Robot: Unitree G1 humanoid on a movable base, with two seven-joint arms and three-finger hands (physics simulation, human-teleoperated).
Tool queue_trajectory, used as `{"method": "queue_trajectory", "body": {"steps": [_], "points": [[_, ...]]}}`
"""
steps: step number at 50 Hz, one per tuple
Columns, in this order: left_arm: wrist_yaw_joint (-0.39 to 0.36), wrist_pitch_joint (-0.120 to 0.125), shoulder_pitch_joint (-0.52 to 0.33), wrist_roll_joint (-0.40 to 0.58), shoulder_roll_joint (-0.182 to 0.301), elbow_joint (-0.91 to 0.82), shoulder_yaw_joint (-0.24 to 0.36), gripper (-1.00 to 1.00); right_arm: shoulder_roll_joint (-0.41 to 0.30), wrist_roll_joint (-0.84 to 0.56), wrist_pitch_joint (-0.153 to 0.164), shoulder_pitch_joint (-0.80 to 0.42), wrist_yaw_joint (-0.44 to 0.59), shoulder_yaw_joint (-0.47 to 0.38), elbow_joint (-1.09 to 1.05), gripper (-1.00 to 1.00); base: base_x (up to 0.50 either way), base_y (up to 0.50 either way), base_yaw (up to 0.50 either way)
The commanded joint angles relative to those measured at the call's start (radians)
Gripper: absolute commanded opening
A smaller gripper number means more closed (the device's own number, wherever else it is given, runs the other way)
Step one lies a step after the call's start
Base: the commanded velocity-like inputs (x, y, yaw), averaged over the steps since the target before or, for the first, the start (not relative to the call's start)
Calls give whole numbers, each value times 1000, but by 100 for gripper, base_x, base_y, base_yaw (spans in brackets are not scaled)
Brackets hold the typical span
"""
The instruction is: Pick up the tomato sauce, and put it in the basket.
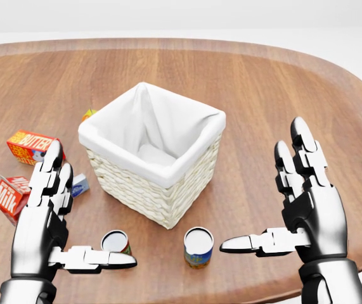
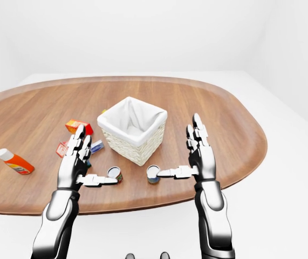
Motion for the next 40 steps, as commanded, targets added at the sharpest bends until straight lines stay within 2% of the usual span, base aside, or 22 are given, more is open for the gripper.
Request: {"method": "queue_trajectory", "body": {"steps": [1, 7, 24, 26, 32, 40], "points": [[0, 0, -5, 0, 0, -2, -1, 100, -1, 8, 0, -2, 10, -1, -6, 100, 50, 0, 0], [0, 0, -5, 0, 0, 4, -1, 100, 1, -18, 0, -3, -1, 7, 15, 100, 47, 0, 0], [-3, 0, -4, 0, 2, -16, 5, 100, 2, 1, 0, -1, 3, 4, 9, 100, 0, 0, 0], [-2, 0, -4, 1, 0, -13, 3, 100, -3, 21, 0, 8, 27, 1, -13, 100, 31, 0, 0], [-1, 0, -6, 1, 0, -5, 0, 100, 0, -44, 0, -10, -19, 12, 35, 100, 50, 0, 0], [0, 0, -5, 2, 0, -2, -1, 100, 2, -29, 0, -5, -9, 9, 26, 100, 3, 0, 0]]}}
